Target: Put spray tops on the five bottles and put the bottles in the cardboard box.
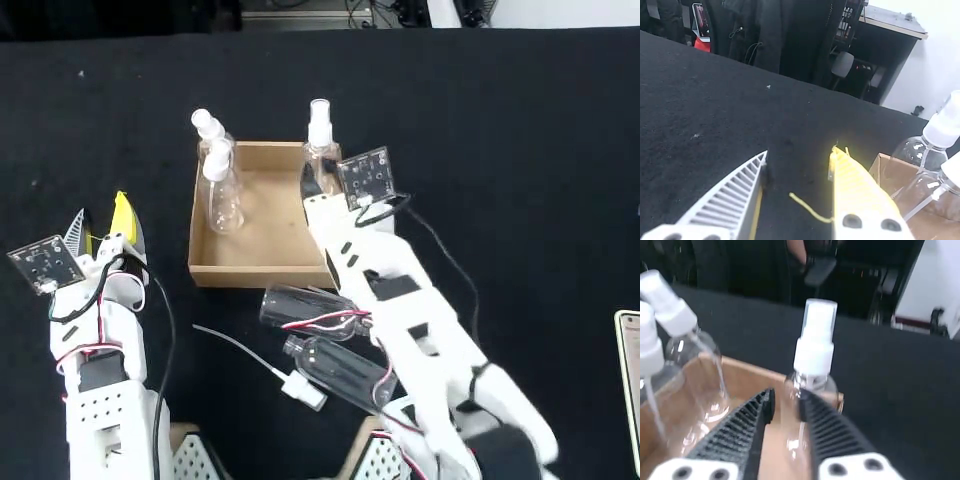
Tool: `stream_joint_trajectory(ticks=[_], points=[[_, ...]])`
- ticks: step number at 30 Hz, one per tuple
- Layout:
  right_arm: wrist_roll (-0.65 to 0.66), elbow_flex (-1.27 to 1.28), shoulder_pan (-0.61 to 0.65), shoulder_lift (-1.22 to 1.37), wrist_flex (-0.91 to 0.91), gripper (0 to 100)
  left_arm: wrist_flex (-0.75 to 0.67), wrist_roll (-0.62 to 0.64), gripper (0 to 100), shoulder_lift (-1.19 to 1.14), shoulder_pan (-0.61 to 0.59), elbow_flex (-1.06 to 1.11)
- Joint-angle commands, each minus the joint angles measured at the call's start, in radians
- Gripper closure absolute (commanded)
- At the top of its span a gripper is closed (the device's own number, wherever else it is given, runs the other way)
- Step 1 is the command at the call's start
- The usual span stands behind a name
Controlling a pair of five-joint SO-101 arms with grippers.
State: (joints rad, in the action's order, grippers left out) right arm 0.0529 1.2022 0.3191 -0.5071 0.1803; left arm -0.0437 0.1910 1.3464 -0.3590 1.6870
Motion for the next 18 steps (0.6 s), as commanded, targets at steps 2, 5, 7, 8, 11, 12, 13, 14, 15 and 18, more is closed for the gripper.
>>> stream_joint_trajectory(ticks=[2, 5, 7, 8, 11, 12, 13, 14, 15, 18], points=[[-0.002, -0.105, 0.015, -0.065, -0.311, 98.5, 0.000, 0.005, 82, 0.003, 0.004, 0.022], [0.000, -0.242, 0.012, 0.025, -0.459, 98.9, 0.000, 0.005, 82, 0.003, 0.004, 0.022], [0.000, -0.312, 0.011, 0.110, -0.509, 98.9, 0.000, 0.005, 82, 0.003, 0.004, 0.022], [0.000, -0.338, 0.011, 0.153, -0.517, 98.9, 0.000, 0.005, 82, 0.003, 0.004, 0.022], [0.000, -0.394, 0.012, 0.262, -0.503, 98.9, 0.000, 0.005, 82, 0.003, 0.004, 0.022], [0.000, -0.410, 0.011, 0.289, -0.488, 98.9, 0.000, 0.005, 82, 0.003, 0.004, 0.022], [0.000, -0.423, 0.011, 0.312, -0.470, 98.9, 0.000, 0.005, 82, 0.003, 0.004, 0.022], [0.003, -0.429, 0.011, 0.334, -0.451, 98.9, 0.000, 0.005, 82, 0.003, 0.004, 0.022], [0.006, -0.432, 0.011, 0.352, -0.434, 98.9, 0.000, 0.005, 82, 0.003, 0.004, 0.022], [0.008, -0.435, 0.011, 0.384, -0.404, 98.8, 0.000, 0.005, 82, 0.003, 0.004, 0.022]])
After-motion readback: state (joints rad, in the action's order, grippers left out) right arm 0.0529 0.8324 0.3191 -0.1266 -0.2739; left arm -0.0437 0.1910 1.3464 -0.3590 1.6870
